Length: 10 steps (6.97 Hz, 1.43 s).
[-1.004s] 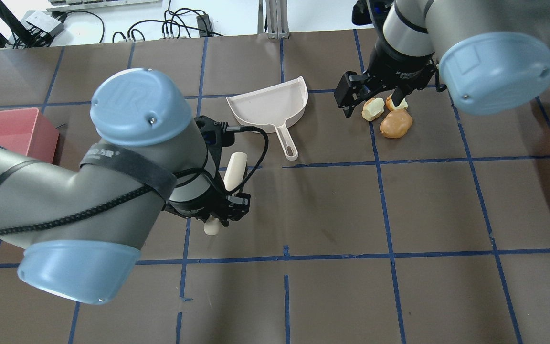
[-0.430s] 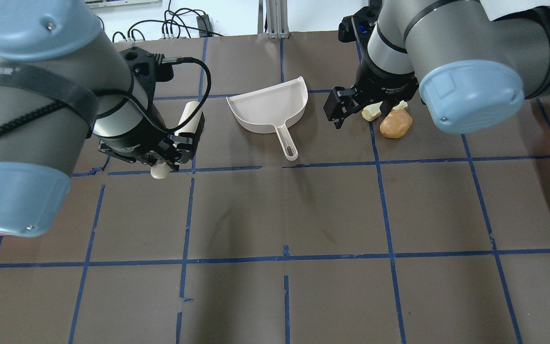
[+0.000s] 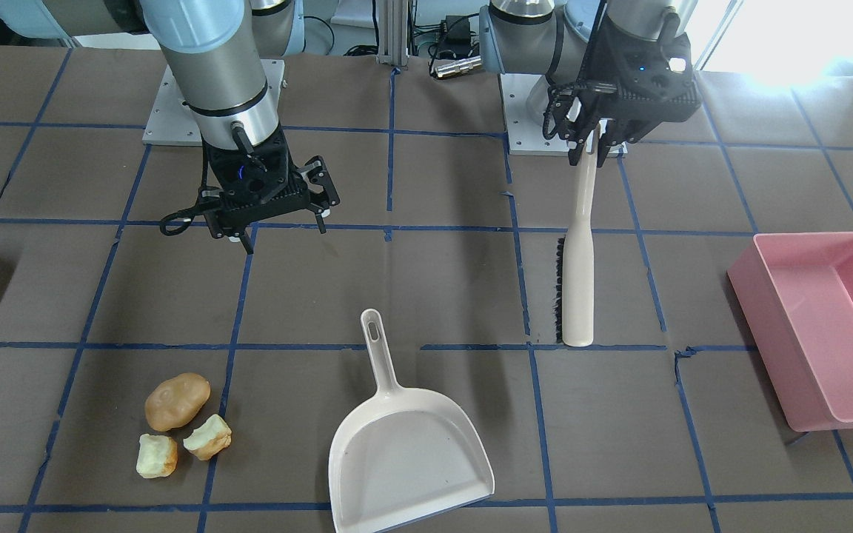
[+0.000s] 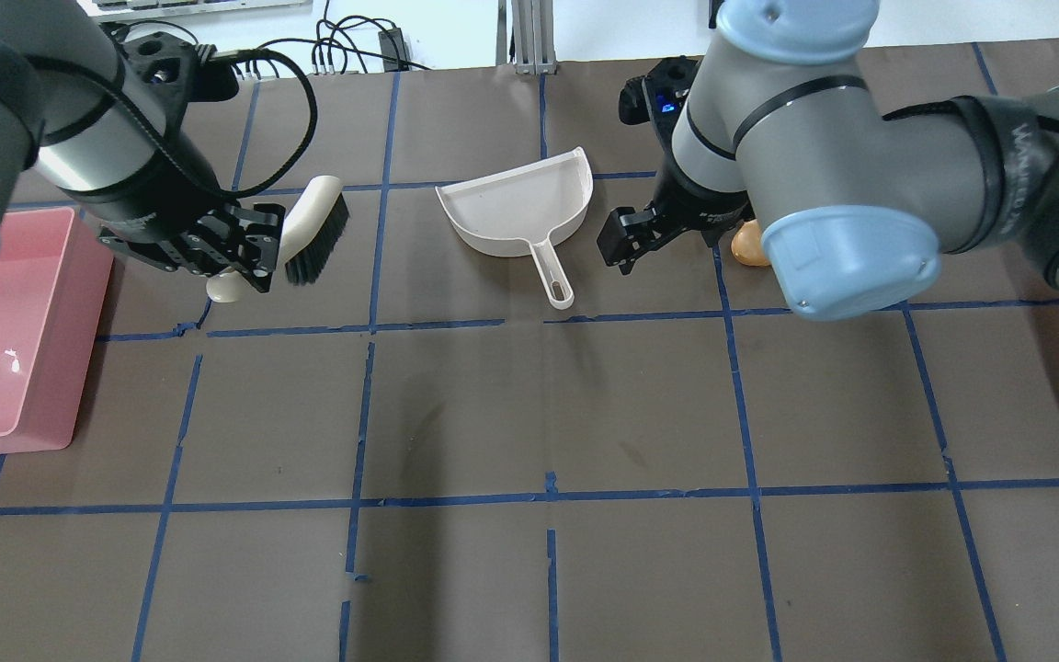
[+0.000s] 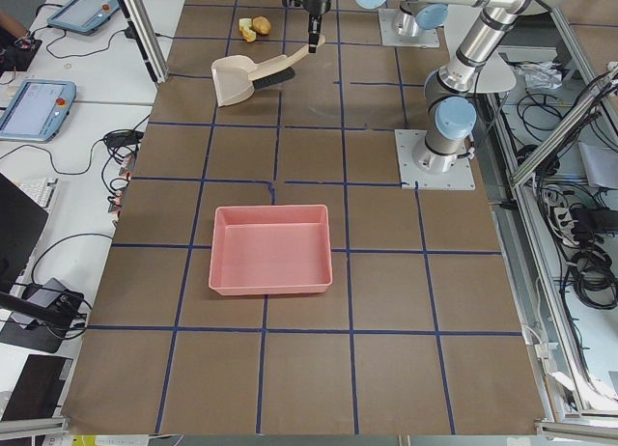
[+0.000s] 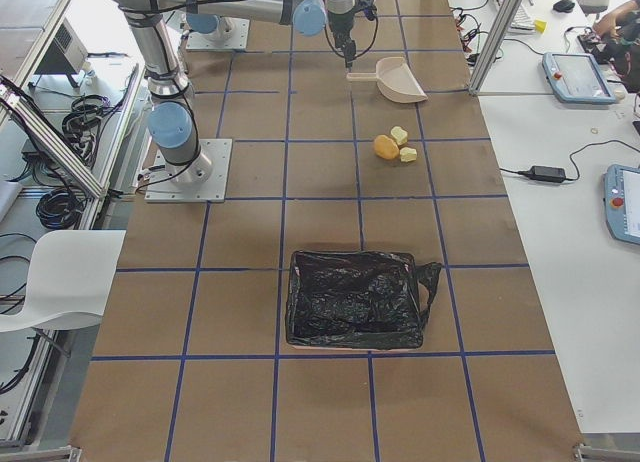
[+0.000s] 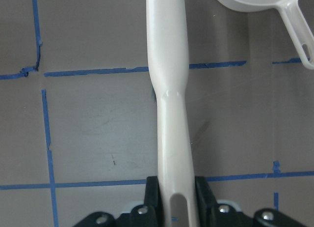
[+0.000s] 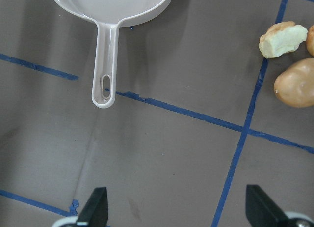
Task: Sweep and dump trash in nearest bin
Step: 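Lift the brush with the left gripper while the right gripper reaches for the dustpan handle, then grasp the white dustpan handle with the right gripper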
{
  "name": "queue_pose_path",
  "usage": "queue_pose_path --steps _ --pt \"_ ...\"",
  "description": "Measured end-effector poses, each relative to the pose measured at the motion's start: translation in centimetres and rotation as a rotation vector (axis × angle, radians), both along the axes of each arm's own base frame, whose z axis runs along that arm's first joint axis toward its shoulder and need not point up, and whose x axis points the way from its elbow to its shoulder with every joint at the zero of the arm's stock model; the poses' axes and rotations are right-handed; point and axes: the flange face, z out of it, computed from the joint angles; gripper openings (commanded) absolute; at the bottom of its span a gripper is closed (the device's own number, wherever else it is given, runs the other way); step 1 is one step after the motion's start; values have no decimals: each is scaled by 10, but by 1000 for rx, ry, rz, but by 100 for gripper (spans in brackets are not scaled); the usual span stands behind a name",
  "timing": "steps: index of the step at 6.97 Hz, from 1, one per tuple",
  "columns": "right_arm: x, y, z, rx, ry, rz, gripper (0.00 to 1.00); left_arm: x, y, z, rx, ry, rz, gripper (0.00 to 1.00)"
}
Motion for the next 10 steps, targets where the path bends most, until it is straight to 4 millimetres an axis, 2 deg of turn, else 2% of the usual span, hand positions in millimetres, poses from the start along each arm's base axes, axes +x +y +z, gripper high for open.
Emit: queue_pose_path --steps 2,4,5,8,10 --pt "36 0 -27 -52 19 31 100 10 -10 5 13 8 -10 0" --pt "77 -7 -60 -131 70 77 100 9 -10 2 16 14 -1 0" --pt "89 -11 -78 -149 82 88 100 8 -10 2 15 23 5 0" --pt "99 -22 -112 -167 110 100 100 7 -9 3 12 38 13 0" --pt "105 -34 -145 -164 106 97 99 7 -10 3 12 40 12 0"
